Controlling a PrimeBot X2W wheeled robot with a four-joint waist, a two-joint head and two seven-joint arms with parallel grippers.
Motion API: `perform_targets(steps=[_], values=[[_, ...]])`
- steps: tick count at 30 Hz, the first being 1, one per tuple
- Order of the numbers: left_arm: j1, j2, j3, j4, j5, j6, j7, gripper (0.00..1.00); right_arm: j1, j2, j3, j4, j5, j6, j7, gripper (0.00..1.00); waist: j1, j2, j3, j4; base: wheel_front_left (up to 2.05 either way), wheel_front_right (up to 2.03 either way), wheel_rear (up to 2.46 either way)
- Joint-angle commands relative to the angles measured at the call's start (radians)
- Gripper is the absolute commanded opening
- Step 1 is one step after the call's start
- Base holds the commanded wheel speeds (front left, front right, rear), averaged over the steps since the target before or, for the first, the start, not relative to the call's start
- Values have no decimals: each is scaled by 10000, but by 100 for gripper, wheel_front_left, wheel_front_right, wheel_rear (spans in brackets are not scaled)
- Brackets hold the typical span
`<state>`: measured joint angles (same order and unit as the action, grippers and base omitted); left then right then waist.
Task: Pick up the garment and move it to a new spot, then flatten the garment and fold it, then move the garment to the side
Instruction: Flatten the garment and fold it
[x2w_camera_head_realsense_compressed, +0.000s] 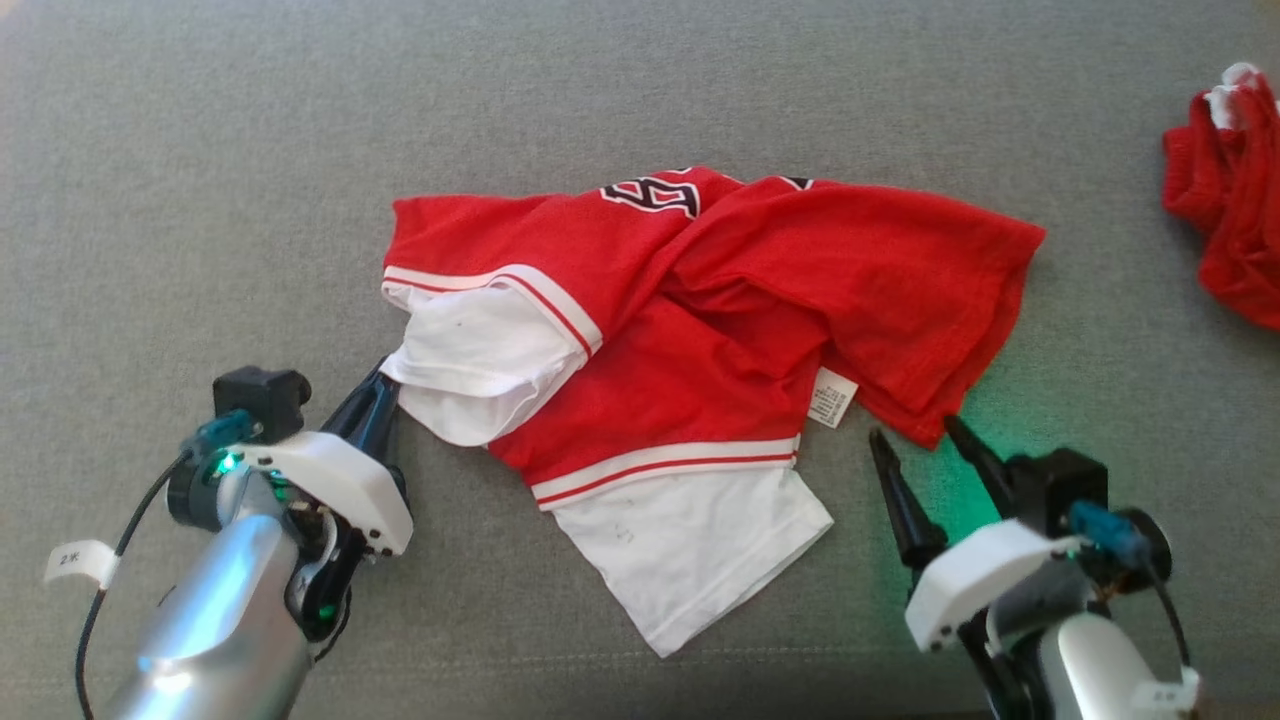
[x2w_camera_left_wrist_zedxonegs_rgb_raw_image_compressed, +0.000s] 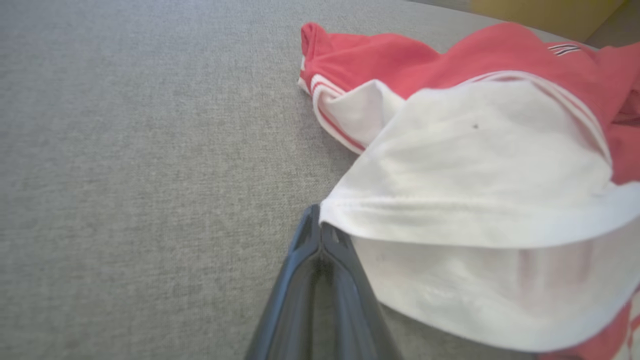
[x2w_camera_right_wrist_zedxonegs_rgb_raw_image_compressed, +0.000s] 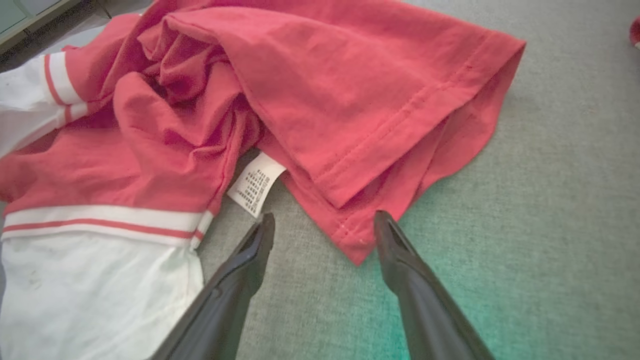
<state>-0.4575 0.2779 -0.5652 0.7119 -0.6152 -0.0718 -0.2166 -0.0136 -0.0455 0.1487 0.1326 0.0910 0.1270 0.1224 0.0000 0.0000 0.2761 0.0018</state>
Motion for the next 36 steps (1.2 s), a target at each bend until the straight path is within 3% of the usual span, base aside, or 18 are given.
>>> perform_targets(steps=[1,14,15,17,20,22,24,29,36], values=[[-393,252,343,-88,77,-50,-139,0,-605,-47,177,-90,85,37,-228,100,0,0,65,66,0,0,0],[-518,180,368,94,66,-88,-317,0,-1548,-47,72,1258,554,37,-991,100,0,0,209,146,0,0,0],[-522,175,368,102,67,-90,-326,0,-1600,-47,59,1312,575,37,-1092,89,0,0,217,148,0,0,0],[-530,168,367,113,72,-94,-343,0,-1689,-47,37,1386,608,37,-1255,46,0,0,233,148,0,0,0],[-536,170,375,127,81,-84,-364,0,-1751,-47,-8,1362,616,37,-1374,24,0,0,256,130,0,0,0],[-538,167,381,135,86,-71,-376,0,-1771,-47,-77,1296,596,37,-1440,22,0,0,266,121,0,0,0],[-520,173,423,114,94,-43,-398,0,-1774,-47,-159,1016,549,37,-1632,0,0,0,243,98,0,0,0],[-496,278,761,-419,231,164,-441,0,-1754,-47,-499,362,185,37,-1763,0,0,0,110,54,0,0,0],[-269,574,1810,-3393,1224,863,-449,0,-1842,-155,-1033,-901,-752,37,-1642,0,0,0,-180,100,0,0,0]])
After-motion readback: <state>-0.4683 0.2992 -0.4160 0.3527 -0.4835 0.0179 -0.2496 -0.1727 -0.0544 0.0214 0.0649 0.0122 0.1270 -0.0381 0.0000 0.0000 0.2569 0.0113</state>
